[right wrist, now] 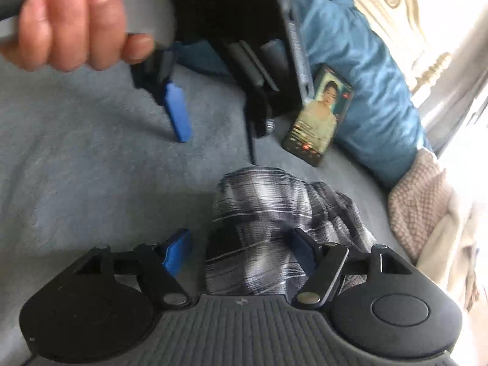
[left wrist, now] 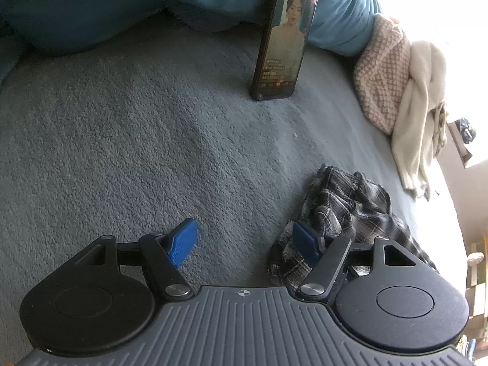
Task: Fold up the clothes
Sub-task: 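Grasp the folded plaid shirt with the right tool beside the left tool, then pinch the plaid shirt bundle with the left tool while the right tool holds it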
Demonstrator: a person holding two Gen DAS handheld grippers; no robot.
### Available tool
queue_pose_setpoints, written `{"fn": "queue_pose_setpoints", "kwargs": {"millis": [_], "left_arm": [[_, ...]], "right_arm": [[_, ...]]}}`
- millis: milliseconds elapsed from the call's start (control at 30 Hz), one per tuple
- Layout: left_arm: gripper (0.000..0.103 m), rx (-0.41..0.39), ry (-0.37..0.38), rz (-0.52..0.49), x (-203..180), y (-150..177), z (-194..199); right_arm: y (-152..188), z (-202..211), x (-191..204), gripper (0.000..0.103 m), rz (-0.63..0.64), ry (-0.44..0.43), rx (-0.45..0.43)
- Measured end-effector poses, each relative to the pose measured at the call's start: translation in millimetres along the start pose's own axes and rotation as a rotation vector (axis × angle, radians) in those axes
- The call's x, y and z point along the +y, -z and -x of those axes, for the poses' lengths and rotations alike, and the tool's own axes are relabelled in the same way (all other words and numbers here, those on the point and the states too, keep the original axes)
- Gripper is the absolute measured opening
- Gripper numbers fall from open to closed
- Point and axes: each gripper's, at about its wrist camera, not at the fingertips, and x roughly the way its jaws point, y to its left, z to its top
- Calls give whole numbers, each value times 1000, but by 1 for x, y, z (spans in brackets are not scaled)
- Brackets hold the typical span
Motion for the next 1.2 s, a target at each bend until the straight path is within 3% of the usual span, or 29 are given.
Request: {"fn": "queue_pose_setpoints", "kwargs": {"millis": [167, 233, 300, 467, 667, 767, 900, 1200], "left_arm": [[70, -6, 7, 3, -2, -1, 0], [70, -11, 12, 4, -3, -1, 1], [70, -15, 17, 6, -4, -1, 2], [70, -11, 51, 33, -5, -6, 1], [72, -3, 154, 85, -16, -17, -11], [72, 40, 221, 139, -22, -23, -26], [73, 101, 282, 195, -28, -29, -45], [75, 164, 347, 197, -37, -41, -77]], "right_arm": [[-2, -4, -5, 47, -49, 22, 28], [-1, -2, -10, 29, -90, 23, 24], [0, -2, -21, 21, -171, 6, 24], [22, 3, -83, 15, -655, -161, 15], [96, 11, -148, 15, -1304, -319, -67], [126, 12, -157, 15, -1478, -347, -78], [140, 10, -156, 15, -1561, -365, -98], [125, 12, -157, 16, -1379, -329, -105]]}}
